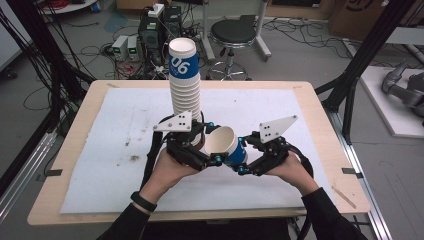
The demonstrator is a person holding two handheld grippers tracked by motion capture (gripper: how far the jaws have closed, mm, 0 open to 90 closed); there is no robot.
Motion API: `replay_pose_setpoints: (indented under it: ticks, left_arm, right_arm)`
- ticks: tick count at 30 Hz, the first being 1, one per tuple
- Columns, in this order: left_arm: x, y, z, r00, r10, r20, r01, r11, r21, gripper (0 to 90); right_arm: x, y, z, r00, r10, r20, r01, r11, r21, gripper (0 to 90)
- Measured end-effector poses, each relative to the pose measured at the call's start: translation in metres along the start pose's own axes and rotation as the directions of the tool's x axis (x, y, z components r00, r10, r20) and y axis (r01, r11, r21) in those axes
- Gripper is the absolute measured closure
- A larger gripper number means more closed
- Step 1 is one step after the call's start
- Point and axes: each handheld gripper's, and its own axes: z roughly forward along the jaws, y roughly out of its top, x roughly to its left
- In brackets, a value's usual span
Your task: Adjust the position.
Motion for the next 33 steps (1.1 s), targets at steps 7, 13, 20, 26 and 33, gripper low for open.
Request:
replay_pose_setpoints:
  ticks: [7,13,20,26,33]
  left_arm:
    - [-0.001,0.000,-0.002,0.9999,0.015,0.008,-0.015,0.9998,-0.009,13.0]
    - [0.000,0.001,-0.007,0.9995,0.031,-0.008,-0.031,0.9995,-0.007,13.0]
    - [0.002,-0.001,-0.010,0.9998,0.016,-0.015,-0.017,0.9988,-0.046,13.0]
    - [0.004,-0.006,-0.010,1.0000,-0.009,-0.002,0.009,0.9954,-0.095,11.9]
    - [0.004,-0.010,-0.008,0.9995,-0.022,0.021,0.025,0.9911,-0.131,10.0]
  right_arm:
    - [0.000,0.000,-0.001,1.0000,-0.003,-0.005,0.003,1.000,-0.001,30.5]
    - [-0.001,-0.001,-0.004,1.0000,0.001,0.002,-0.001,1.000,0.000,30.5]
    - [-0.003,-0.002,-0.010,0.9996,0.021,0.019,-0.021,0.999,-0.034,30.5]
    - [-0.003,-0.002,-0.011,0.9999,0.006,0.015,-0.006,0.999,-0.049,30.5]
    - [-0.003,-0.002,-0.015,0.9997,0.021,0.009,-0.020,0.997,-0.080,30.5]
